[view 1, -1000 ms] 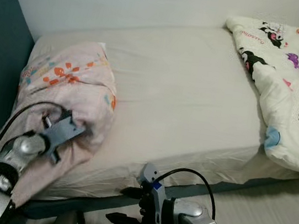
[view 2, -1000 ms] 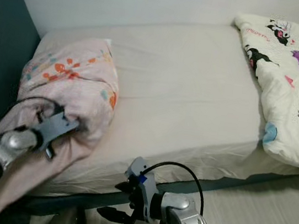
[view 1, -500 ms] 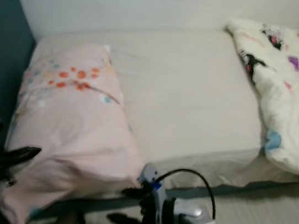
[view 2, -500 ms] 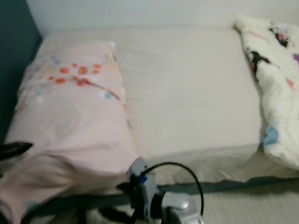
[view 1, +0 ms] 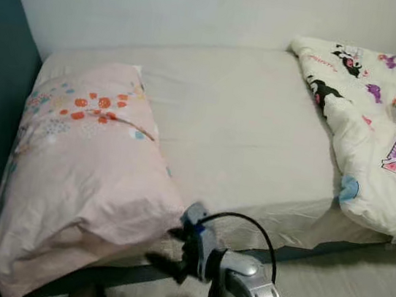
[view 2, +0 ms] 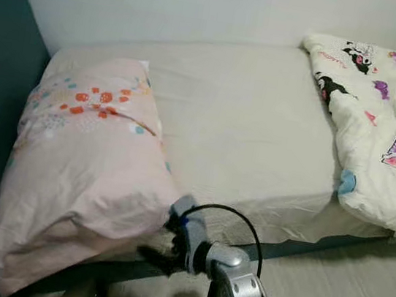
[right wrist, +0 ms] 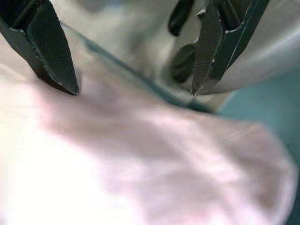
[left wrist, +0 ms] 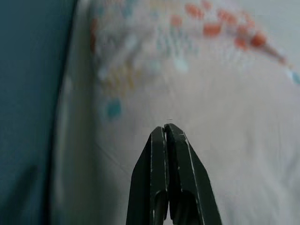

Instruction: Clean up the room

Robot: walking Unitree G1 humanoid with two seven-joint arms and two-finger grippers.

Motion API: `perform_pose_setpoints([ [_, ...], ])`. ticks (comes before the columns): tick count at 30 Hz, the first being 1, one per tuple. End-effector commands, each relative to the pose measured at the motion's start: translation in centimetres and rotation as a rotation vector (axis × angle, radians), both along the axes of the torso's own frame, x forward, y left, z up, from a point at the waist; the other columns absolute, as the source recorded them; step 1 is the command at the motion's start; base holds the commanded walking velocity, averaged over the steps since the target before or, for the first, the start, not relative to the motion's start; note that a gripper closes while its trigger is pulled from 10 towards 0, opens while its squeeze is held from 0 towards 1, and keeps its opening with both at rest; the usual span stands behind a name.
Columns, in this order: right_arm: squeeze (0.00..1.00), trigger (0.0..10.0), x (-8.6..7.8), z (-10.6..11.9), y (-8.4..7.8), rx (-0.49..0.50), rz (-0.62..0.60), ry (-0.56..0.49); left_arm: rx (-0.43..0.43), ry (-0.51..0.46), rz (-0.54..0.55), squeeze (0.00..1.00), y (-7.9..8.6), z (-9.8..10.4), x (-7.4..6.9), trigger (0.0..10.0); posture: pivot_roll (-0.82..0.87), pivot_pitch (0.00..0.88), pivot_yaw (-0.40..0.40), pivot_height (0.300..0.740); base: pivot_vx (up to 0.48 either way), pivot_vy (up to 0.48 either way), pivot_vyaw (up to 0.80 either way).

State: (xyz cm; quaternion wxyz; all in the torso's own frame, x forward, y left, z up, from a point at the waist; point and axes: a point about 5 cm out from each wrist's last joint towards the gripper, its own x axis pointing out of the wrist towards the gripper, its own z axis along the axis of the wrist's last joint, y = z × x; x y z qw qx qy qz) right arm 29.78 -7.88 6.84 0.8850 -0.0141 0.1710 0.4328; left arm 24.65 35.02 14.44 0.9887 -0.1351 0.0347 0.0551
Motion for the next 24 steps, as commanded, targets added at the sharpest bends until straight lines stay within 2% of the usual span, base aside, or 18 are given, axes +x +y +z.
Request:
perform_pose_setpoints([
  [1,0.00,10.0,1.3,0.5,-1.0,0.083,-0.189,-0.003,-0.065,0.008,-0.017,0.00,-3.5,-1.4,1.0,10.0,0.01,0.172,-0.037,0.582,0.000,0.000,0.00],
  [2,0.00,10.0,1.3,0.5,-1.0,0.083,-0.189,-0.003,-0.065,0.008,-0.017,0.00,-3.5,-1.4,1.0,10.0,0.01,0.172,-0.037,0.582,0.000,0.000,0.00],
  [3,0.00,10.0,1.7,0.7,-1.3,0.114,-0.226,-0.004,-0.094,0.006,-0.011,0.00,-4.7,-1.8,1.4,10.0,0.01,0.168,-0.035,0.582,0.000,0.000,0.00],
  [4,0.00,10.0,1.8,0.9,-1.4,0.137,-0.233,-0.010,-0.085,0.017,-0.004,0.00,-6.2,-2.3,1.9,10.0,0.01,0.166,-0.036,0.582,0.000,0.000,0.00],
  [5,0.00,10.0,1.8,0.9,-1.4,0.137,-0.233,-0.010,-0.085,0.017,-0.004,0.00,-6.2,-2.3,1.9,10.0,0.01,0.166,-0.036,0.582,0.000,0.000,0.00],
  [6,0.00,10.0,1.8,1.1,-1.4,0.140,-0.215,-0.034,-0.084,0.017,-0.009,0.00,-7.4,-2.7,2.4,10.0,0.01,0.158,-0.033,0.582,0.000,0.000,0.00],
  [7,0.00,10.0,1.7,1.5,-1.3,0.155,-0.197,-0.067,-0.037,0.043,-0.025,0.00,-8.7,-3.2,2.7,10.0,0.01,0.156,-0.032,0.582,0.000,0.000,0.00],
  [10,0.00,10.0,1.6,1.7,-1.2,0.164,-0.189,-0.092,0.000,0.060,-0.034,0.00,-9.6,-3.6,3.0,10.0,0.01,0.153,-0.033,0.582,0.000,0.000,0.00],
  [11,0.00,10.0,1.7,2.1,-1.1,0.178,-0.203,-0.134,0.040,0.093,-0.071,0.00,-11.1,-4.4,3.1,10.0,0.01,0.148,-0.029,0.582,0.000,0.000,0.00],
  [12,0.00,10.0,1.7,2.1,-1.1,0.178,-0.203,-0.134,0.040,0.093,-0.071,0.00,-11.1,-4.4,3.1,10.0,0.01,0.148,-0.029,0.582,0.000,0.000,0.00],
  [15,0.00,10.0,2.1,2.1,-1.6,0.155,-0.300,-0.180,0.050,0.093,-0.100,0.00,-13.3,-5.0,3.1,10.0,0.00,0.139,-0.024,0.582,0.000,0.000,0.00],
  [18,0.00,10.0,2.4,1.7,-1.9,0.135,-0.365,-0.170,0.071,0.111,-0.093,0.00,-14.0,-5.3,3.2,10.0,0.01,0.129,-0.024,0.582,0.000,0.000,0.00],
  [19,0.00,10.0,2.4,1.4,-2.0,0.108,-0.383,-0.176,0.121,0.122,-0.093,0.00,-14.4,-5.6,3.3,10.0,0.01,0.122,-0.025,0.582,0.000,0.000,0.00],
  [20,0.00,10.0,2.4,1.4,-2.0,0.108,-0.383,-0.176,0.121,0.122,-0.093,0.00,-14.4,-5.6,3.3,10.0,0.01,0.122,-0.025,0.582,0.000,0.000,0.00],
  [22,0.00,10.0,2.3,1.0,-2.1,0.087,-0.398,-0.182,0.215,0.132,-0.084,0.00,-14.9,-6.3,3.3,10.0,0.01,0.115,-0.023,0.582,0.000,0.000,0.00],
  [24,0.00,10.0,2.2,1.0,-2.2,0.093,-0.399,-0.182,0.235,0.130,-0.082,0.00,-15.0,-6.4,3.3,10.0,0.01,0.115,-0.023,0.582,0.000,0.000,0.00],
])
